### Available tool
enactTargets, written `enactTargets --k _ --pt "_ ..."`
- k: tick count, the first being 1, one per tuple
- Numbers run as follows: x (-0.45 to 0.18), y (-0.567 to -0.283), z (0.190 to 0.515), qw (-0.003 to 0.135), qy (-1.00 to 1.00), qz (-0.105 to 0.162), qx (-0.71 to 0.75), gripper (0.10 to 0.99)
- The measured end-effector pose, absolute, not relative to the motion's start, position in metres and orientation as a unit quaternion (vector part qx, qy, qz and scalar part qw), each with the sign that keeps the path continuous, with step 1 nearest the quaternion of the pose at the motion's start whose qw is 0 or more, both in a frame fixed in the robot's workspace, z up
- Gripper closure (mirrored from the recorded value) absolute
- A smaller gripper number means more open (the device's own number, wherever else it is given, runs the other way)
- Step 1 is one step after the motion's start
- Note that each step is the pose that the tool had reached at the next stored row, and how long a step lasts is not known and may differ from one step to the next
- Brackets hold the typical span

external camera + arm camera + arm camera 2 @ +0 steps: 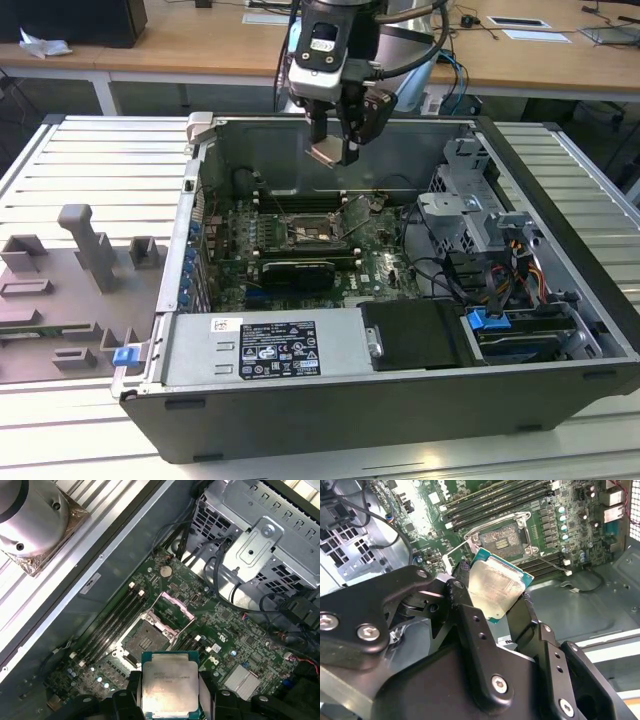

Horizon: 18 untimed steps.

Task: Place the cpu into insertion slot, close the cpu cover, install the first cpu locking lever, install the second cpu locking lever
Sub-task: 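Place the cpu into insertion slot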

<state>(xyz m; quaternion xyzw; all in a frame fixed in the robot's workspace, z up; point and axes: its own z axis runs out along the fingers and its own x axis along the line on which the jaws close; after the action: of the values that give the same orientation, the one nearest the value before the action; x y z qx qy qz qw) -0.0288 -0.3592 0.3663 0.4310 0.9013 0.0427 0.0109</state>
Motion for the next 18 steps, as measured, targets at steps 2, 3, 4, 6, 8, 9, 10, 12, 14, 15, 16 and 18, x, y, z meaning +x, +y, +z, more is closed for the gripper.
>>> enactTargets --k 2,3,4,6,8,9,10,12,14,15,16,18 --pt "-0.0288 -0.3592 0.3658 0.011 0.898 0.043 0.438 0.545" --pt "-0.0288 -0.3592 0.3655 0.012 0.896 0.043 0.442 0.545" --pt "-0.0288 -0.3592 0.3653 0.012 0.893 0.042 0.447 0.545" --pt "-0.0288 -0.3592 0.3649 0.012 0.889 0.042 0.457 0.545" --pt "-0.0288 -0.3592 0.3640 0.013 0.876 0.042 0.481 0.545" --pt "-0.0288 -0.3592 0.3638 0.014 0.872 0.042 0.487 0.545" --pt "-0.0288 -0.3592 0.3636 0.014 0.869 0.042 0.494 0.545" --pt "-0.0288 -0.3592 0.3631 0.015 0.859 0.041 0.510 0.545" --pt "-0.0288 -0.3592 0.3624 0.016 0.846 0.041 0.532 0.545" --pt "-0.0288 -0.3592 0.3622 0.016 0.841 0.041 0.539 0.545" --pt "-0.0288 -0.3592 0.3617 0.017 0.835 0.041 0.549 0.545" --pt "-0.0288 -0.3592 0.3612 0.017 0.827 0.040 0.561 0.545"
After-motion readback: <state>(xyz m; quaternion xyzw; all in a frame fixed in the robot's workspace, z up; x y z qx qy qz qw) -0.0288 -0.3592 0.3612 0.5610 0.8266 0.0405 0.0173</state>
